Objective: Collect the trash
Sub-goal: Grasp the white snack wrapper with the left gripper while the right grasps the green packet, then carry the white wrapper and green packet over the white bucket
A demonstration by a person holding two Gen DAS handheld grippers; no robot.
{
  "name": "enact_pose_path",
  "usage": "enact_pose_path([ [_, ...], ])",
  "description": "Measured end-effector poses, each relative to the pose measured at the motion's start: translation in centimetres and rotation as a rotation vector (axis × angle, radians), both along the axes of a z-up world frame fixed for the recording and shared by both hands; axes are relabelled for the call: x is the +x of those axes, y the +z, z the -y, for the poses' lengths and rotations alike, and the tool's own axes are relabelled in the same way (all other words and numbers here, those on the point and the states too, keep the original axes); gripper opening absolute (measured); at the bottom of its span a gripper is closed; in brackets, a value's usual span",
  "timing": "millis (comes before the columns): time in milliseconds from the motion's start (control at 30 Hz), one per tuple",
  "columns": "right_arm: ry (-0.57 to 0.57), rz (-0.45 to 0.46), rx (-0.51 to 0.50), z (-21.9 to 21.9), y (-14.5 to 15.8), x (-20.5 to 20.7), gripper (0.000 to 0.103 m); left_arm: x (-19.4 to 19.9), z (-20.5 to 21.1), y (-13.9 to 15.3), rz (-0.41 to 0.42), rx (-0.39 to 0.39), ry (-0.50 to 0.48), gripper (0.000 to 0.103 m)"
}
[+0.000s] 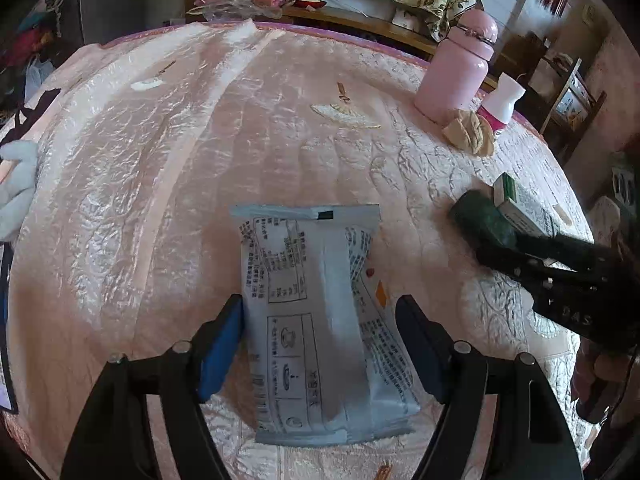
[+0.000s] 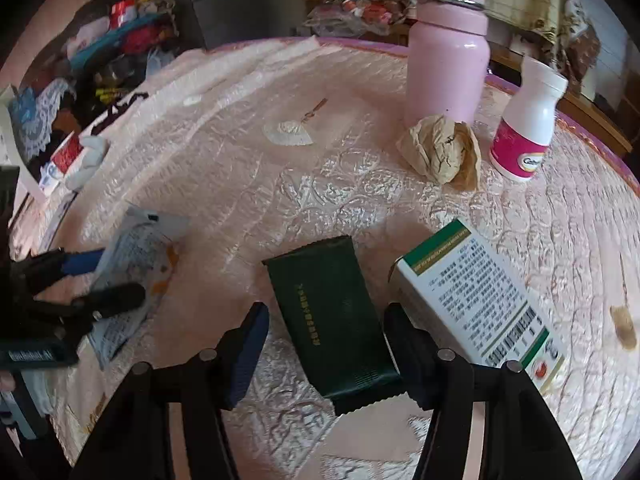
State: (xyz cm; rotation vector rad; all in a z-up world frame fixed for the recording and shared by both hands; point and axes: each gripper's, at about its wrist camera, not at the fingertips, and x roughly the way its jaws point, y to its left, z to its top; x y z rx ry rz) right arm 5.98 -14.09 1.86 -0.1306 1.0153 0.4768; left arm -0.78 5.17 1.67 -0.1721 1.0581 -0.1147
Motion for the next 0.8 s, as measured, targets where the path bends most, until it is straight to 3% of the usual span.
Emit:
enact_pose_path([
  [33,-0.006,0.001,0.018,0.1,0.1,-0.3,0.035,-0.2,0.0,0.1,-0.001,-0.002,-0.001,0.052],
  [233,-0.060,-0.004,0.110,1.7,1.0,-3.8,0.032,-2.1,1.3,1.5,0.015,-0.063,-0.048,0.051],
  [433,-0.150,0.041,0.141,5.3,3.0,-9.4,0.032,-4.5,5.6,2.9,0.040,-0.104,-0.127,0.051],
  [633,-0.277,0.092,0.140,11.0,4.7,-15.6,0.032,-6.7,11.2,3.8,0.061,-0.098,-0.233,0.051],
  [800,-0.359,0.099,0.137,14.6,5.1,-18.6,0.032,-8.2,15.6,4.0,0.063,-0.087,-0.304,0.051],
])
